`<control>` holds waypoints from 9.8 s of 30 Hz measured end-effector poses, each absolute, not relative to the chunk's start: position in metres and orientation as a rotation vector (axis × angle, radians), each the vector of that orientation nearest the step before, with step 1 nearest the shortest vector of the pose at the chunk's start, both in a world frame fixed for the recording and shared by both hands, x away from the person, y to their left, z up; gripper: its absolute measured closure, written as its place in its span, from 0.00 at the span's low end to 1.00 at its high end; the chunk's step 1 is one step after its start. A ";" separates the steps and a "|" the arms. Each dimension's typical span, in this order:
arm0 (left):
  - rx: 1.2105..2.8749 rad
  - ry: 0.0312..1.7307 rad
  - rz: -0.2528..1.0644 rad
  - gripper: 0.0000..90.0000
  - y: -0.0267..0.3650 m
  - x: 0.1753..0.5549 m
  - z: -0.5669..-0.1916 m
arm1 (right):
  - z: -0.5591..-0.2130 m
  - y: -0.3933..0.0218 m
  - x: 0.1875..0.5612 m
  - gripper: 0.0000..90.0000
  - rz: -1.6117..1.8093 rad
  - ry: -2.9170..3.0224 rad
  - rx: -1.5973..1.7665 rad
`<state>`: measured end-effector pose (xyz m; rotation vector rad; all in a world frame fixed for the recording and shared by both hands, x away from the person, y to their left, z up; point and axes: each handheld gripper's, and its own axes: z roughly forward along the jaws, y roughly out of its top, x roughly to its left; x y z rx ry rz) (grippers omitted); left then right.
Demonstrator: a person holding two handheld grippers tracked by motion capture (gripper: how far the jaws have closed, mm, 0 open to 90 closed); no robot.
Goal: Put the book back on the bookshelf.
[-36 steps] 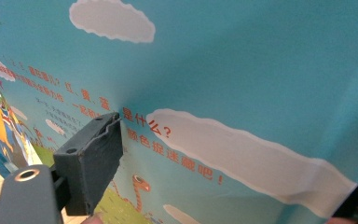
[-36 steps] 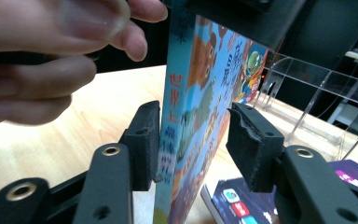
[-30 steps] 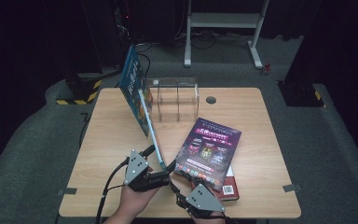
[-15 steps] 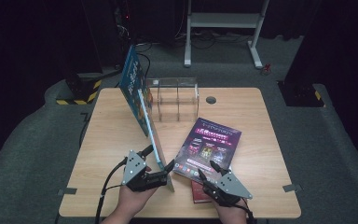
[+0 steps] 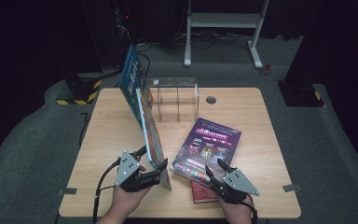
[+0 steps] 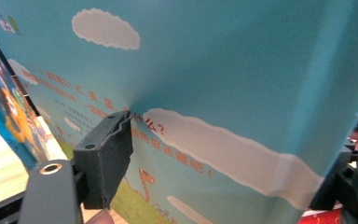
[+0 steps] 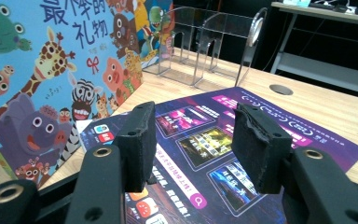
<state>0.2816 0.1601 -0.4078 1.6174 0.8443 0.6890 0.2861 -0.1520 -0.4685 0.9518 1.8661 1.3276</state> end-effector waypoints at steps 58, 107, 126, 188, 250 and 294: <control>1.529 0.982 0.874 0.86 0.199 0.273 -0.398 | -0.472 -0.155 0.289 0.56 1.355 1.883 0.995; 1.513 0.972 0.852 0.87 0.216 0.287 -0.400 | -0.476 -0.150 0.291 0.56 1.348 1.922 0.983; 1.514 0.956 0.859 0.89 0.212 0.292 -0.400 | -0.477 -0.149 0.291 0.56 1.342 1.932 0.977; 1.414 1.032 0.951 0.90 0.231 0.312 -0.357 | -0.475 -0.154 0.291 0.58 1.378 1.915 0.989; 1.323 1.112 1.094 0.90 0.186 0.420 -0.368 | -0.476 -0.155 0.291 0.59 1.379 1.913 0.993; 1.241 1.099 1.147 0.90 0.176 0.430 -0.401 | -0.479 -0.154 0.290 0.60 1.383 1.923 0.985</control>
